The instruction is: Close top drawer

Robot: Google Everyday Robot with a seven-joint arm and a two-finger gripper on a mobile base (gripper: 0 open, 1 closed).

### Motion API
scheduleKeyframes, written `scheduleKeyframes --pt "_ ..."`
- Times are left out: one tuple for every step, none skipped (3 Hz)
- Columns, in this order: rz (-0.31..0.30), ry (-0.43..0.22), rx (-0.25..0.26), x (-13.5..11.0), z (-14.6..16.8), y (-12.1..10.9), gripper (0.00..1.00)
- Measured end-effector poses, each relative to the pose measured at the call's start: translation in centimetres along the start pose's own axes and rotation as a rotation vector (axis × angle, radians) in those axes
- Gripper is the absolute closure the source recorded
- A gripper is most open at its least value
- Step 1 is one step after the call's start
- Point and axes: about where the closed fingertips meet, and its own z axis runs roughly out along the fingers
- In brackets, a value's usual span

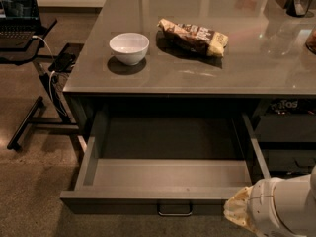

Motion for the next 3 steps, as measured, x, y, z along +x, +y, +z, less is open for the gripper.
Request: scheduleKeyframes --pt "0.024 0.006 -0.014 0.6 1.1 0.2 1.00" --pt "0.076 0.015 -0.022 2.2 3.5 0.2 1.00" --pt "0.108 0.009 -0.003 3.0 5.3 -0.4 1.00"
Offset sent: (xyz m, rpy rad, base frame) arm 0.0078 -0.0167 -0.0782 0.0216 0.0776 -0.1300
